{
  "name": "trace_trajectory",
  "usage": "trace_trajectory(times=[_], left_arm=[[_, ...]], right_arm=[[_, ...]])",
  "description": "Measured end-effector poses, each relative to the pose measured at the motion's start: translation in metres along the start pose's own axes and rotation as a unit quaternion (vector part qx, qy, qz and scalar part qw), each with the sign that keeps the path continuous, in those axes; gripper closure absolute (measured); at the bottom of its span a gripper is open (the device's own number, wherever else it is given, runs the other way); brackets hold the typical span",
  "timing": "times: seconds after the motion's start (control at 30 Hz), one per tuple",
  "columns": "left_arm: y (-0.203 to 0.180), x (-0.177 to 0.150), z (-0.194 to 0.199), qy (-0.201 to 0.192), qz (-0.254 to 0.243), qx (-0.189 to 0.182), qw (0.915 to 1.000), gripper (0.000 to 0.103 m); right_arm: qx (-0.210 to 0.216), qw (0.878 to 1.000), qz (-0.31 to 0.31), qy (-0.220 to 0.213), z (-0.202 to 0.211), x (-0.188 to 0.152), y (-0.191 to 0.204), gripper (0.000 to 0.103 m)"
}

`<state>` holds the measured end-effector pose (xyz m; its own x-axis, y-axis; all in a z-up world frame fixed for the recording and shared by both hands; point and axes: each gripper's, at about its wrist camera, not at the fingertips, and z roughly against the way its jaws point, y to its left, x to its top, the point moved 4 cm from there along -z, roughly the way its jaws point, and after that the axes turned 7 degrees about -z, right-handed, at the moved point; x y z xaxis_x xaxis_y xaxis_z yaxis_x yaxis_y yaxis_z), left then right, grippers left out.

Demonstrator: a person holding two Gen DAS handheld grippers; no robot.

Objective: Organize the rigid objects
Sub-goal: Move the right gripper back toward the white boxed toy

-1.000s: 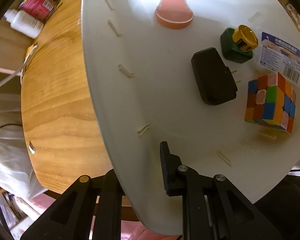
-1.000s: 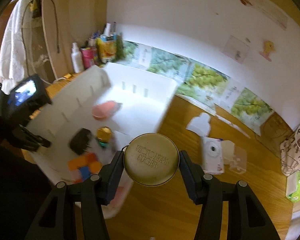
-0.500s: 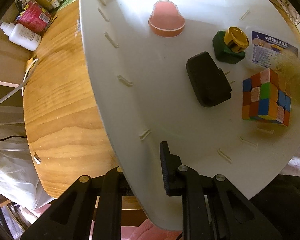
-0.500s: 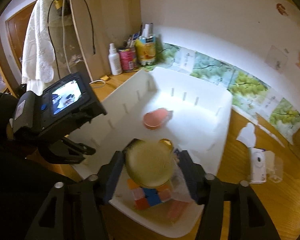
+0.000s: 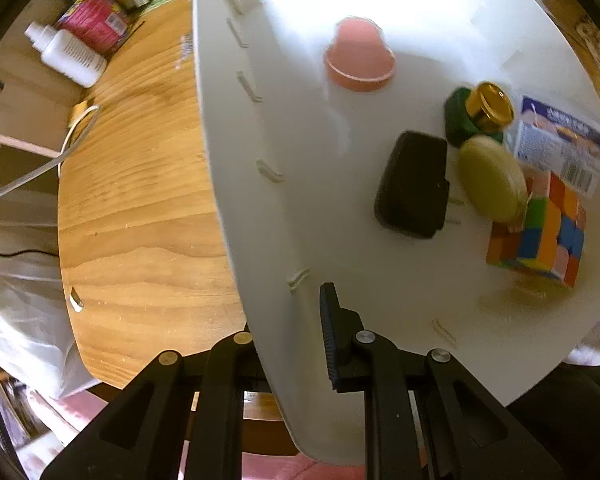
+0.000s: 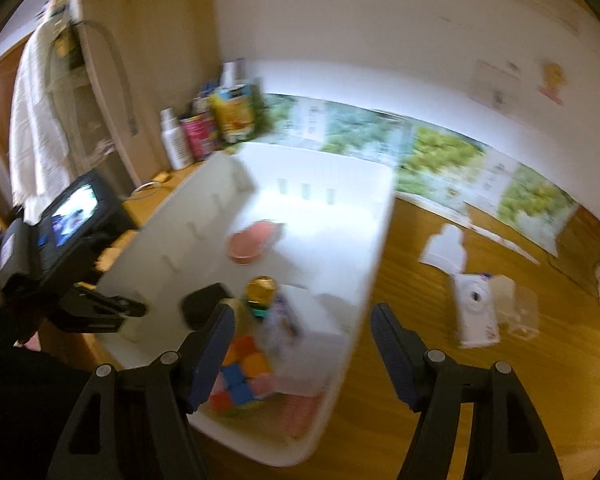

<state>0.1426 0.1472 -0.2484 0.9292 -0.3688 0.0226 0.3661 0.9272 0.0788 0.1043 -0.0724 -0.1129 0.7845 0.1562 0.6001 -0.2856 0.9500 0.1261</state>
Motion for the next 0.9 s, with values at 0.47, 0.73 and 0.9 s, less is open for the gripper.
trace_trajectory(times=[0.47,0.73,0.9], left_arm=[[0.022,0.007,0.010,-0.004,0.109,0.029,0.9936,0.084],[0.028,0.004,0.006,0.007,0.165,0.048,0.9850,0.084],[0.026,0.004,0.003,0.013,0.185,0.062,0.9807,0.082]], right_arm=[[-0.072,0.994,-0.079,0.014,-0.025,-0.012,-0.137,0.032],[-0.064,0.994,-0.077,0.042,-0.066,-0.020,-0.171,0.032],[-0.061,0.994,-0.068,0.066,-0.085,-0.027,-0.181,0.032]])
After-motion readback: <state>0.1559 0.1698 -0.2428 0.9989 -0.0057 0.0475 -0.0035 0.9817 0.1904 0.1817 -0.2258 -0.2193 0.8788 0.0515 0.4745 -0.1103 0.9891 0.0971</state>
